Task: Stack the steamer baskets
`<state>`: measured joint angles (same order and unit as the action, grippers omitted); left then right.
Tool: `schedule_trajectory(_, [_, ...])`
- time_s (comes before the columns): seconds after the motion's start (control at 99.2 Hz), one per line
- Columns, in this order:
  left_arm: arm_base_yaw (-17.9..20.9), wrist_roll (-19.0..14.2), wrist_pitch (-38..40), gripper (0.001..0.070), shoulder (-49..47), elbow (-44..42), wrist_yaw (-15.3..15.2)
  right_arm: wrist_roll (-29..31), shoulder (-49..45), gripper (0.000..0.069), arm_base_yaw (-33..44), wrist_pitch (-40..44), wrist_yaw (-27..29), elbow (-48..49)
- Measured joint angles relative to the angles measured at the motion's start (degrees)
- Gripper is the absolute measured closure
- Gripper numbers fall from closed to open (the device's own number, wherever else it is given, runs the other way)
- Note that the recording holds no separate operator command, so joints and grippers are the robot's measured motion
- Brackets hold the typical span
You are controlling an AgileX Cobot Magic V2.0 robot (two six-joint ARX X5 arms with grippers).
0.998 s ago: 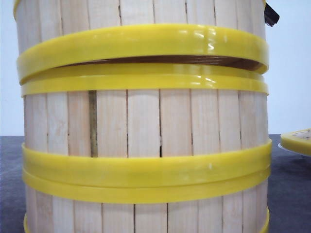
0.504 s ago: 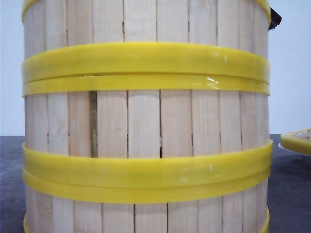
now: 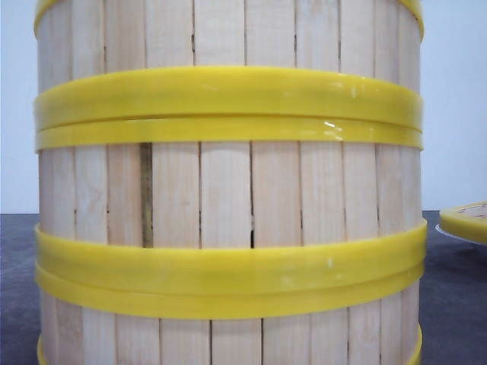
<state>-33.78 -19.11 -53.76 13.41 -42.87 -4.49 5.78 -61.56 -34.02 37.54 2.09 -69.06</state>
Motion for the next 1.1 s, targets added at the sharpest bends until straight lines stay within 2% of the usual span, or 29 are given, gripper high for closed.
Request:
schedule_trajectory(0.101, [0.0,0.07,0.09,0.0454,0.0,0.0,-0.09,0.0,2.97,0.0367,3.02,0.33,2.97,-0.11])
schedule_trajectory(0.312, [0.0,1.01,0.24,0.0454,0.0,0.0,-0.09,0.02,3.72,0.0375,14.47,7.28,3.02,-0.11])
schedule_trajectory(0.565, [0.0,1.64,0.24,0.0454,0.0,0.0,-0.09,-0.02,-1.66,0.0375,28.68,16.46,-4.5,-0.11])
schedule_trajectory(1.099, [0.0,3.02,-0.28,0.0454,0.0,0.0,-0.09,-0.02,-18.95,0.0378,38.29,18.32,-6.16,-0.09])
